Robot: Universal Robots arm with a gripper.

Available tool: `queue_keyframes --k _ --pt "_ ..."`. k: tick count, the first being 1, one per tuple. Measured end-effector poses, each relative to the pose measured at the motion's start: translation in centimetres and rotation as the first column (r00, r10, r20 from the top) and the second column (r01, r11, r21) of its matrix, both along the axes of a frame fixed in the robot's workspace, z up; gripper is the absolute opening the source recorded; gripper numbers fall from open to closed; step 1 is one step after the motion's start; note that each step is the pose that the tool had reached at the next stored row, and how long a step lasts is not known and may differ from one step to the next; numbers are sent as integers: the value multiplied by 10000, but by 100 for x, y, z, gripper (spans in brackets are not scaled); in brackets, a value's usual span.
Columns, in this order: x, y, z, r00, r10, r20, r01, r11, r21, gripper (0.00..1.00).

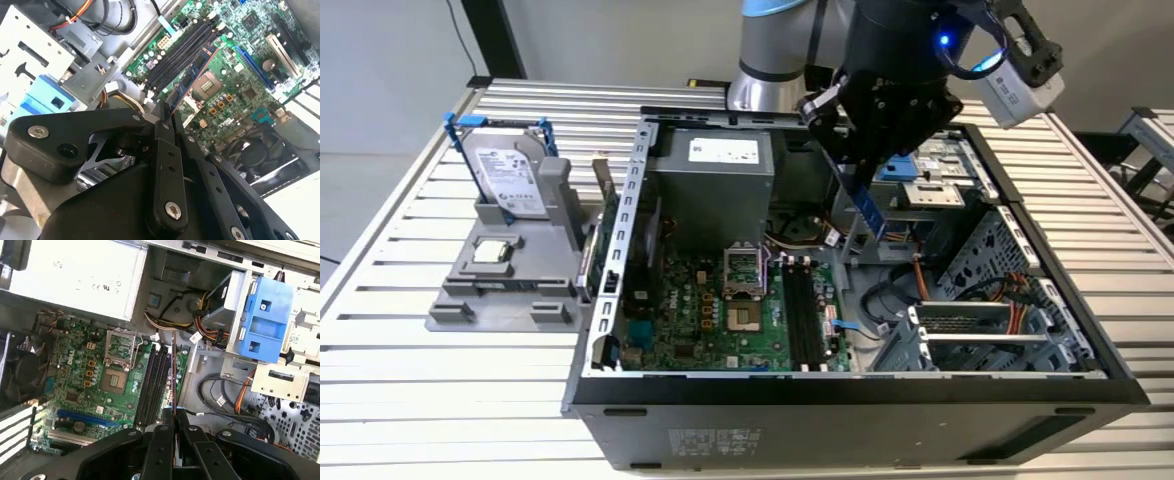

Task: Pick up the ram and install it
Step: 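Insert the ram into the slot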

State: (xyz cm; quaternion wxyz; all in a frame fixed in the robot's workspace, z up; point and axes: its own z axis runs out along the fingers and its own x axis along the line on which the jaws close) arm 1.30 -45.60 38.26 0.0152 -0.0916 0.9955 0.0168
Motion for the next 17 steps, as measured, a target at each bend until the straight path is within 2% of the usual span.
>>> queue_keyframes --k 3,6,10,15,17 --pt "0 0 0 9991 -414 0 414 9991 0 0" --pt "0 0 0 9967 -808 0 808 9967 0 0" --pt "0 0 0 9914 -1308 0 1308 9914 0 0" --pt "0 0 0 9828 -1845 0 1845 9828 0 0" --pt "0 0 0 9825 -1861 0 1861 9825 0 0"
